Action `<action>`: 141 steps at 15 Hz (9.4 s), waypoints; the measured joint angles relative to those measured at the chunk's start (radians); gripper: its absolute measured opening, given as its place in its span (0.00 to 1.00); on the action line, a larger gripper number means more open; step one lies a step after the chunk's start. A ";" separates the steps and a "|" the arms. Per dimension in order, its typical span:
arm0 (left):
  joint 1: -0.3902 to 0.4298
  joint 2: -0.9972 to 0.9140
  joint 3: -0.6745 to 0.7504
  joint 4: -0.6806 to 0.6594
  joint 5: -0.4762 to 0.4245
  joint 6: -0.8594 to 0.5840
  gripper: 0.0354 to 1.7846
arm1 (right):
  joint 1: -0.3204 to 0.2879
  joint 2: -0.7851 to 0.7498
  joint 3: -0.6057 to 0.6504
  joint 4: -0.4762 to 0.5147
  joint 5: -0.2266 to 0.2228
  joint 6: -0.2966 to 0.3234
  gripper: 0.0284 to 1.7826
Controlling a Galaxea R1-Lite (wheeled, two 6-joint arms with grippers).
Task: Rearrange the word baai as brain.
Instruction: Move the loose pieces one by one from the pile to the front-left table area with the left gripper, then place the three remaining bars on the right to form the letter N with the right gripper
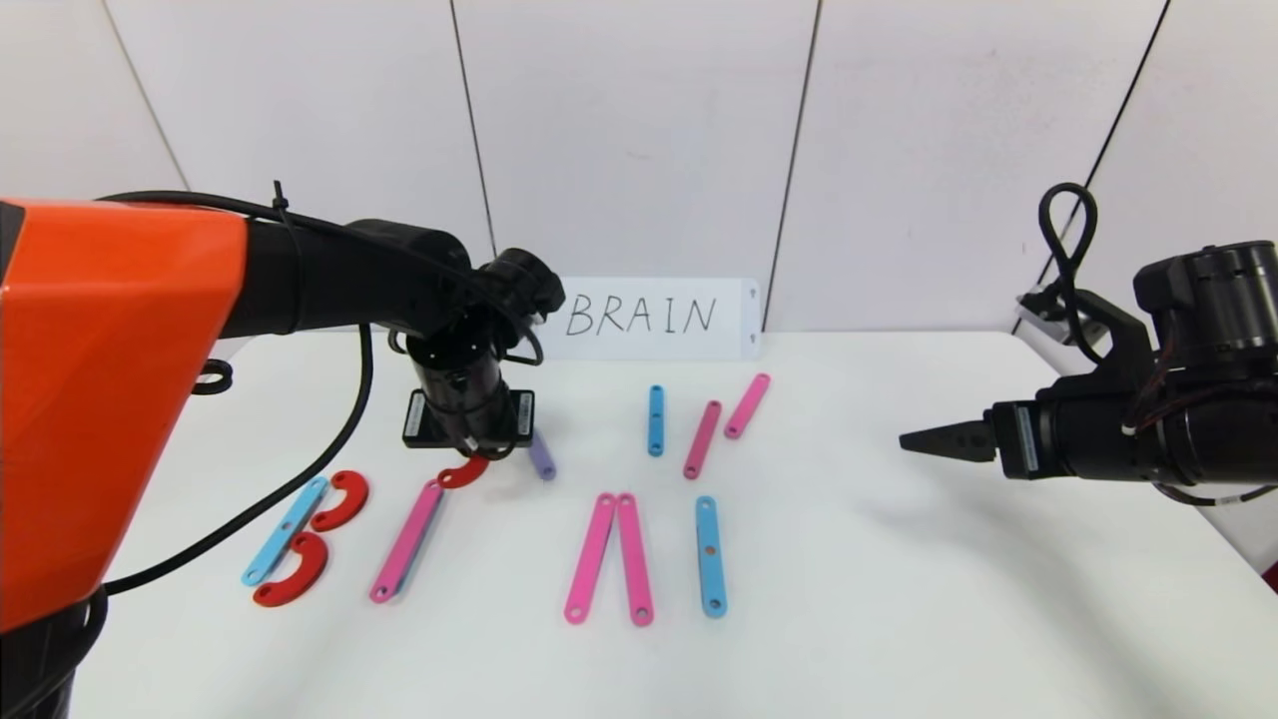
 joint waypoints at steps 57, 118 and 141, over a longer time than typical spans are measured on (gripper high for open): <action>-0.002 0.152 -0.064 -0.182 -0.007 -0.082 0.98 | 0.005 0.004 0.001 0.000 -0.002 0.000 0.97; -0.134 -0.193 0.602 -0.246 0.100 -0.555 0.13 | 0.007 0.003 0.011 -0.001 0.000 0.000 0.97; -0.181 -0.262 0.597 -0.244 0.110 -0.485 0.97 | 0.016 -0.004 0.020 -0.001 0.001 0.000 0.97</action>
